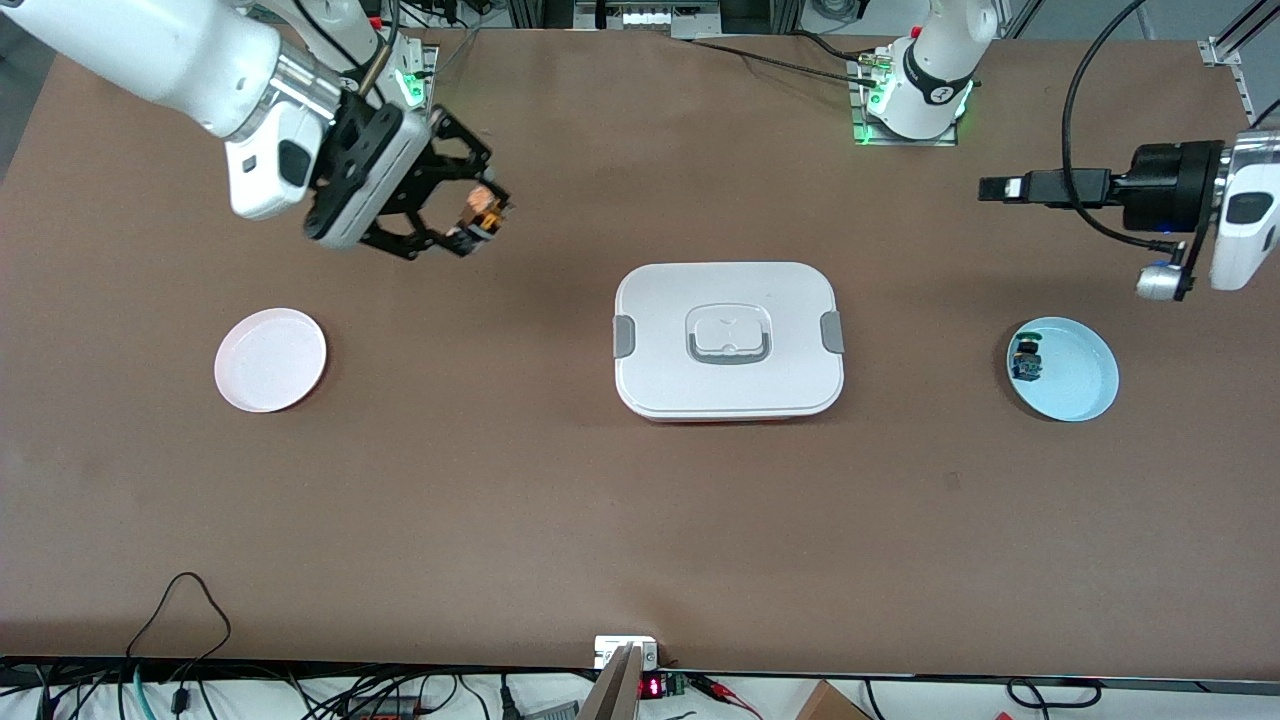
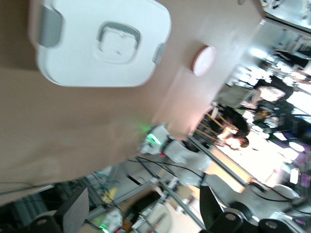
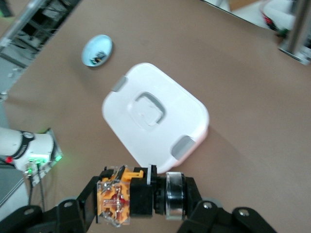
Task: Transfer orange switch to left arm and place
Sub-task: 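Carry the switch above the box while the left gripper reaches toward it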
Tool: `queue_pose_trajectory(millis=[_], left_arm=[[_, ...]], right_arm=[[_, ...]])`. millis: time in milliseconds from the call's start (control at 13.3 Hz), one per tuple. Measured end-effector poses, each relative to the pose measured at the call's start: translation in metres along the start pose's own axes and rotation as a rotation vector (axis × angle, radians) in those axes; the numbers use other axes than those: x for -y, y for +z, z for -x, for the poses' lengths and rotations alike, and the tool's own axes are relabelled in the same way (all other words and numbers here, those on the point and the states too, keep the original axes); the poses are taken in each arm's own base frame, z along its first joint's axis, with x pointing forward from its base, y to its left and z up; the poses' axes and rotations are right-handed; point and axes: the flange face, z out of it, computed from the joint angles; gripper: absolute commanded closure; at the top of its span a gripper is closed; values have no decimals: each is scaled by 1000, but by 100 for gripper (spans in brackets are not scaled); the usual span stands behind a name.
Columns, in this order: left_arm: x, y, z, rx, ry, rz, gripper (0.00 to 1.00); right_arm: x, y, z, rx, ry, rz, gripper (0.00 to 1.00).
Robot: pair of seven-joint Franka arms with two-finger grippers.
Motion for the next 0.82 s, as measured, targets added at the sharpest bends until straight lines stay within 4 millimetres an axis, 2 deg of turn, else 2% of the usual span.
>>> queue_pose_trajectory(millis=[225, 524, 674, 824], left_arm=[[-14, 32, -9, 76, 1, 153, 0], [-57, 77, -17, 74, 26, 321, 0], [-77, 98, -13, 62, 38, 349, 0], [-97, 126, 8, 34, 43, 403, 0]], right_arm=[[30, 12, -12, -113, -134, -184, 100], [44, 28, -19, -233, -290, -341, 100], [42, 43, -21, -285, -372, -392, 100], [44, 57, -25, -363, -437, -452, 100]])
